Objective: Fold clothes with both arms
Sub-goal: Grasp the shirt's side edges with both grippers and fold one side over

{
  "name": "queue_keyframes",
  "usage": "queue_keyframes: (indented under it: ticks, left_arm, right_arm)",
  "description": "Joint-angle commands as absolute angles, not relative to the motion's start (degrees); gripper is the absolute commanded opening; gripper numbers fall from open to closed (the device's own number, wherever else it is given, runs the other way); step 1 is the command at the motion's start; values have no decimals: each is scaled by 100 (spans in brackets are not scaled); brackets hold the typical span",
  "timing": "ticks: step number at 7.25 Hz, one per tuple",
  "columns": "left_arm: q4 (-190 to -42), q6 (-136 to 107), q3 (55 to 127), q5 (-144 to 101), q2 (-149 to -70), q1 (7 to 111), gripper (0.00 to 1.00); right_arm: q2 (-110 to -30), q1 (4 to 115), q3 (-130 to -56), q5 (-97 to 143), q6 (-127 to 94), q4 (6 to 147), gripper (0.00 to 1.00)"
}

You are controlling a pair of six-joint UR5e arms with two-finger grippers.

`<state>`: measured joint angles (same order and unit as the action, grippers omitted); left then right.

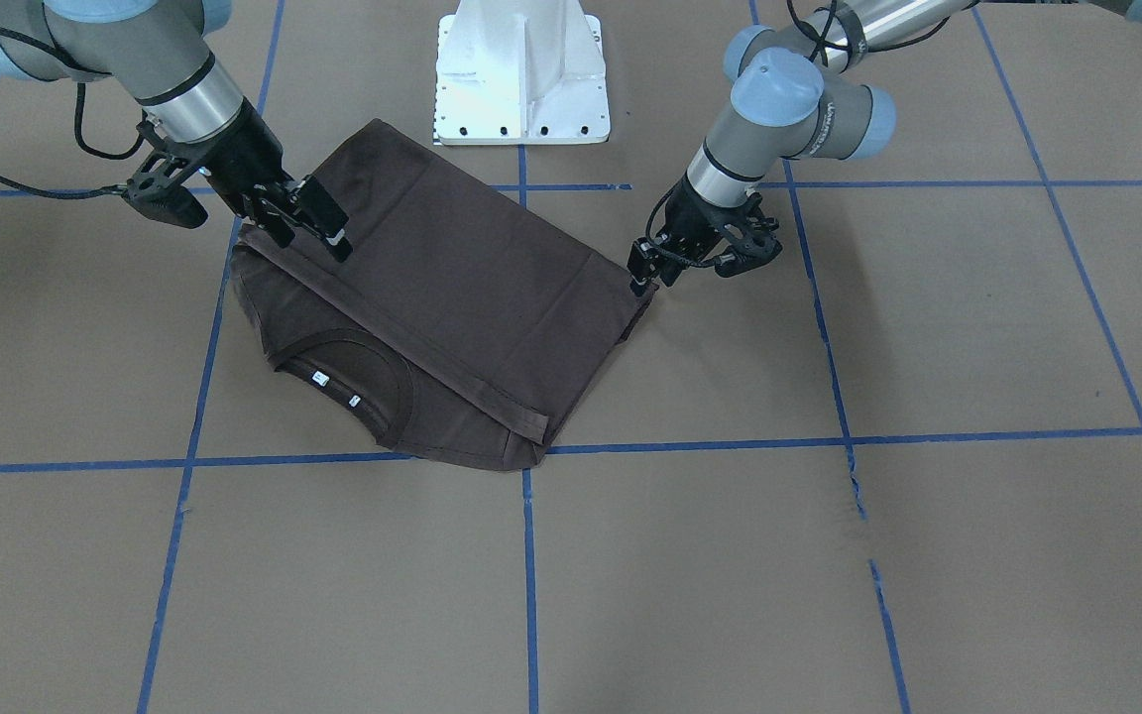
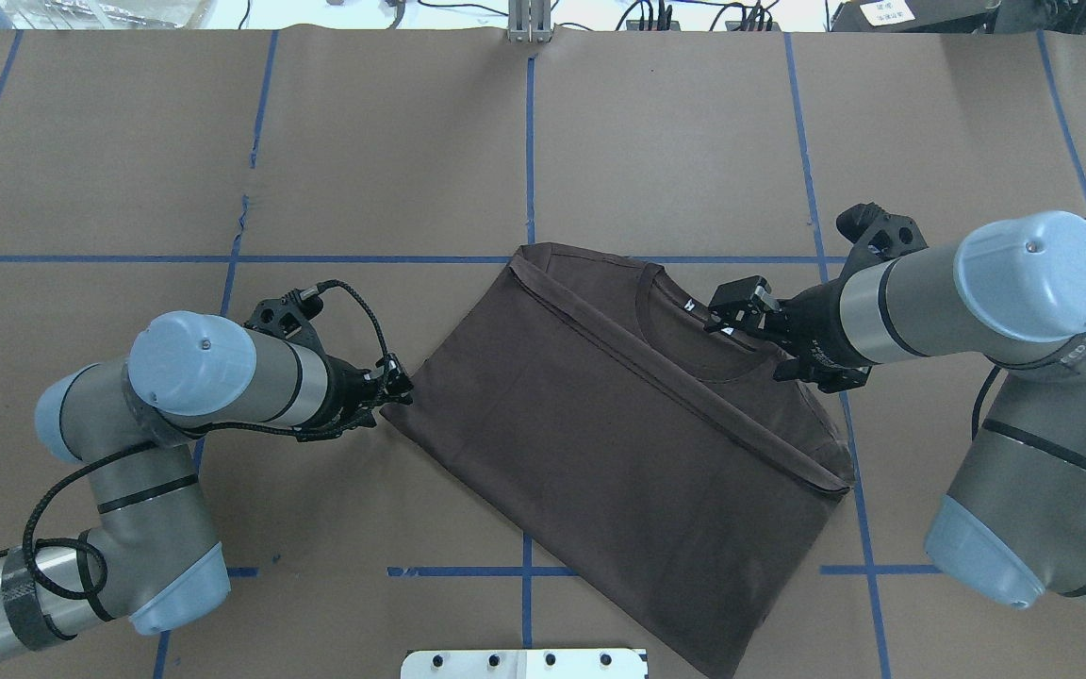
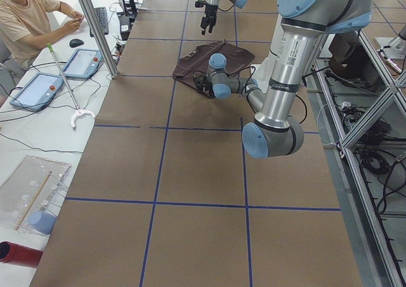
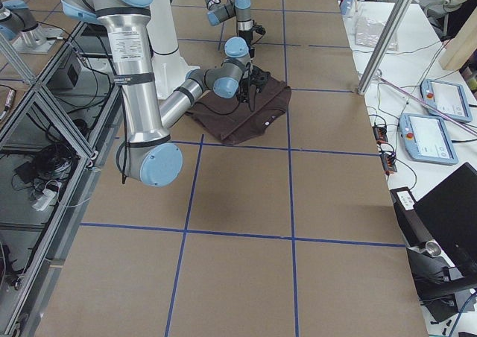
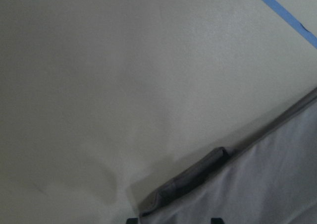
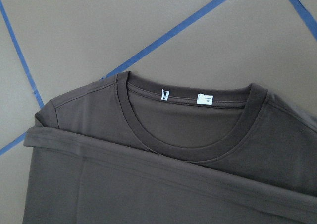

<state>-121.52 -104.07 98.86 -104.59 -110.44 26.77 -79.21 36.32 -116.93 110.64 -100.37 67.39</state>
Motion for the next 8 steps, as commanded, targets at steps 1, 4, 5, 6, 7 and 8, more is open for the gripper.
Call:
queue_keyframes:
  ticks: [1, 4, 5, 6, 7, 8]
  left_arm:
    - [-12103, -10371, 9774, -10371, -11083, 2646, 54]
    - [-12103, -10345, 9817, -10371, -11092, 2646, 0]
    - [-12085, -10336, 9861, -10362, -11074, 2654, 0]
    - [-11885, -10310, 9992, -10354, -11048, 2785, 0]
    - [-11361, -9352, 9993, -10188, -11091, 3012, 0]
    - [-11329, -8412, 9854, -9682, -11109, 3102, 0]
  right_arm:
    - [-7928, 3630, -11689, 11065, -10037, 6732, 100]
    - [-7937, 3630, -11672, 11065, -10037, 6733, 100]
    - [-7928, 3630, -11672, 11057, -10037, 6741, 100]
    - [-7928, 3630, -11681, 11057, -10037, 6715, 100]
    - [-7928, 3630, -11681, 11031, -10055, 6706, 100]
    - [-7928, 3630, -11681, 11004, -10081, 6697, 100]
